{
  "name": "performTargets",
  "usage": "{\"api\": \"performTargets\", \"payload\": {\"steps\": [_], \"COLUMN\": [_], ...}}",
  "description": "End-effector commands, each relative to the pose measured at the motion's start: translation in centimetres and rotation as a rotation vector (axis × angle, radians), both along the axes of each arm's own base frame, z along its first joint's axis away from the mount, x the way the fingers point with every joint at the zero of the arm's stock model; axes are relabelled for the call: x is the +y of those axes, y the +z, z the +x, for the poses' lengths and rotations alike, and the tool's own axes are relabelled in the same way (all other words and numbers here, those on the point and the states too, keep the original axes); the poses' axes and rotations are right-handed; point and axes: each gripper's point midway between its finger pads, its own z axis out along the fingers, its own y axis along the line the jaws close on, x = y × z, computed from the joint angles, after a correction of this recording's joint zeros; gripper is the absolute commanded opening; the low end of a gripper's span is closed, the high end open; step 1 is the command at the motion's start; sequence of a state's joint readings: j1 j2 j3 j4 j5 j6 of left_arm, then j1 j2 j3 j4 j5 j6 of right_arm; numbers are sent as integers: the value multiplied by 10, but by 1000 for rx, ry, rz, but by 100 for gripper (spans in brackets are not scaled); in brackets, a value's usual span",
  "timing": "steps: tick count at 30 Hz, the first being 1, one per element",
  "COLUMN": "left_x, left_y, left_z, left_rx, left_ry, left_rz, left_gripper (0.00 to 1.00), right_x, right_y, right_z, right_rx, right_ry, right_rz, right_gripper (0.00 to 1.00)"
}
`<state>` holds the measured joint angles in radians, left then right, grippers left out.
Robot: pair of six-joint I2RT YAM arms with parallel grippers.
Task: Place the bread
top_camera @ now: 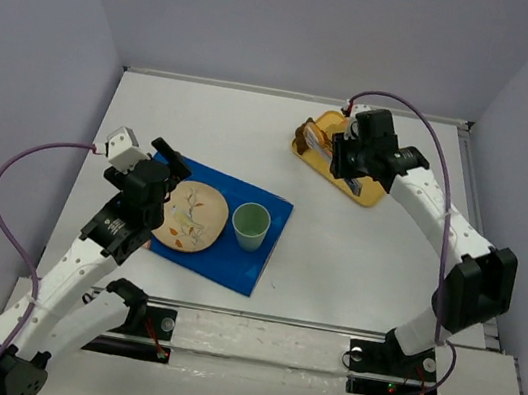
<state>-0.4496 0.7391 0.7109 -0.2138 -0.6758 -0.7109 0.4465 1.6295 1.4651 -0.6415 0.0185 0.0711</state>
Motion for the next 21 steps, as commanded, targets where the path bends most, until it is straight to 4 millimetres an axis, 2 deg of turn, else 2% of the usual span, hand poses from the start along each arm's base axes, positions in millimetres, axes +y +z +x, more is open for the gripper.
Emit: {"api": "performTargets", "payload": {"steps": [1, 4, 5, 7, 9, 10, 11, 13, 15, 16, 17, 19, 20, 21], "left_x": [4, 3, 2, 1, 1, 1, 0, 0, 1, 2, 2, 3, 4, 4], "left_y": [12, 11, 11, 11, 9, 9, 8, 11, 11, 12, 11, 14, 14, 15], "left_z": [1, 1, 2, 2, 2, 2, 2, 0, -1, -3, -4, -6, -6, -7], "left_rx": [-51, -46, -45, -44, -38, -37, -34, -42, -44, -50, -48, -62, -64, -65], "left_ry": [20, 14, 11, 8, 6, 5, 2, -2, -1, 0, 3, 5, 6, 5], "left_rz": [-13, -18, -19, -20, -20, -21, -21, -27, -31, -35, -36, -44, -44, -45], "left_gripper": [99, 99, 99, 99, 99, 99, 99, 99, 99, 99, 99, 99, 99, 99], "right_x": [63, 96, 115, 135, 163, 174, 189, 202, 215, 221, 227, 233, 238, 241], "right_y": [74, 85, 87, 93, 87, 91, 78, 66, 54, 47, 39, 27, 18, 16], "right_z": [-48, -80, -98, -112, -134, -140, -149, -154, -148, -157, -152, -160, -162, -159], "right_rx": [-159, -182, -178, -180, -165, -171, -150, -121, -92, -66, -52, -15, 6, 3], "right_ry": [287, 410, 473, 539, 671, 709, 763, 793, 804, 831, 841, 864, 879, 874], "right_rz": [187, 204, 215, 239, 234, 242, 220, 194, 168, 154, 133, 94, 71, 66], "right_gripper": [30, 30, 30, 30, 30, 30, 30, 30, 30, 30, 32, 34, 38, 40]}}
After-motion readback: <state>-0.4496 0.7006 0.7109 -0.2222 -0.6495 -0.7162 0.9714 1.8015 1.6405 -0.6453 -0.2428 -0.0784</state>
